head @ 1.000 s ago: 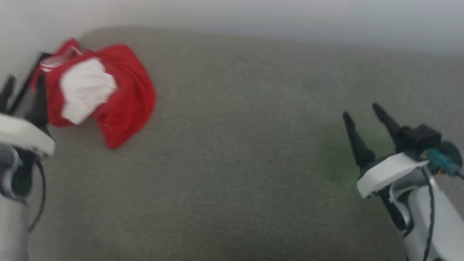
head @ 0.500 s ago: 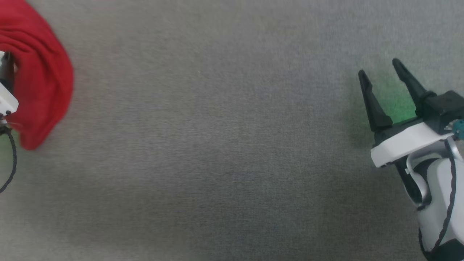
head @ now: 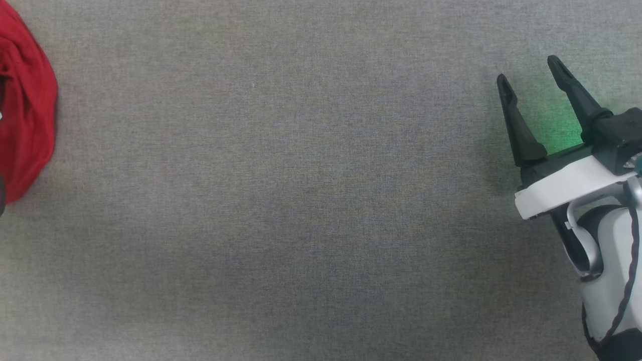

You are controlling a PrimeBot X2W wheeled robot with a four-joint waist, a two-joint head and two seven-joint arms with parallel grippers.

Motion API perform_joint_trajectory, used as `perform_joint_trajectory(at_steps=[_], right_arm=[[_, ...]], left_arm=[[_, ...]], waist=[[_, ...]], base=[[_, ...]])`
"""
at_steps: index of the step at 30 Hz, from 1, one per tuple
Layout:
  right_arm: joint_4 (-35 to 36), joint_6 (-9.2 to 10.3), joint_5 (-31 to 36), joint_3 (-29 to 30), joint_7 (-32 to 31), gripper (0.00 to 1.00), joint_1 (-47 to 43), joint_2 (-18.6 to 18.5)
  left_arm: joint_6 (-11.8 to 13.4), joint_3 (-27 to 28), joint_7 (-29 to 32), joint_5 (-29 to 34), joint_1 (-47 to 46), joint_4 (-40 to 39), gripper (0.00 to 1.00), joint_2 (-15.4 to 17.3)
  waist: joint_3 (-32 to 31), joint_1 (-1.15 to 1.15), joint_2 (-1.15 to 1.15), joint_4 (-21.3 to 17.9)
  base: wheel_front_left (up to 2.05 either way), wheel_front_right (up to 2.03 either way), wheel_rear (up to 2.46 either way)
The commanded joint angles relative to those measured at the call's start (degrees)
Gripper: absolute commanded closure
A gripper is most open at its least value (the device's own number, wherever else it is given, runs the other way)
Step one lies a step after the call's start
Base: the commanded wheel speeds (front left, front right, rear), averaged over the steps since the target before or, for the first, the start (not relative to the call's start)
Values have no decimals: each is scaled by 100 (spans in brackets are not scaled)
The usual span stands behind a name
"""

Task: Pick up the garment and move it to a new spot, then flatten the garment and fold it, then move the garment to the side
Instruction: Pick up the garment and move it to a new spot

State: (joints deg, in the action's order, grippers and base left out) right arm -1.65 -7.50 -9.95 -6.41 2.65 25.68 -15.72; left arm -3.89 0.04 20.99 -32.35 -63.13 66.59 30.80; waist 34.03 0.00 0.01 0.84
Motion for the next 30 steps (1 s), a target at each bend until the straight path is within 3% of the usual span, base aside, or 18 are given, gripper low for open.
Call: perform_joint_trajectory(at_steps=[1, 3, 12, 16, 23, 30], right_arm=[[56, 2, 45, 16, -16, 0, 40, 18], [67, 1, 61, 50, -22, 0, 21, 9], [-154, 1, 89, 195, 172, 0, -224, 118], [-293, 2, 31, 232, 264, 0, -396, 172], [-487, 1, -22, 320, 359, 0, -726, 267], [-541, 2, -57, 360, 395, 0, -928, 344]], left_arm=[[1, -169, 51, 37, 410, 406, 0, -437], [-63, -189, -211, 70, 326, 364, 100, -426], [-294, -394, -1695, 312, -90, -120, 100, 63], [-350, -653, -2075, 434, -148, -428, 100, 203], [-360, -1188, -2066, 514, -144, -1286, 100, 481], [-358, -1540, -1604, 392, 34, -2380, 100, 731]], waist=[[-7, 0, -1, 7], [-32, 0, -1, 32], [-649, 0, -1, 182], [-1085, 0, -1, 272], [-1810, 0, -1, 411], [-2257, 0, -1, 481]], base=[[0, 0, 0], [0, 0, 0], [0, 0, 0], [0, 0, 0], [0, 0, 0], [0, 0, 0]])
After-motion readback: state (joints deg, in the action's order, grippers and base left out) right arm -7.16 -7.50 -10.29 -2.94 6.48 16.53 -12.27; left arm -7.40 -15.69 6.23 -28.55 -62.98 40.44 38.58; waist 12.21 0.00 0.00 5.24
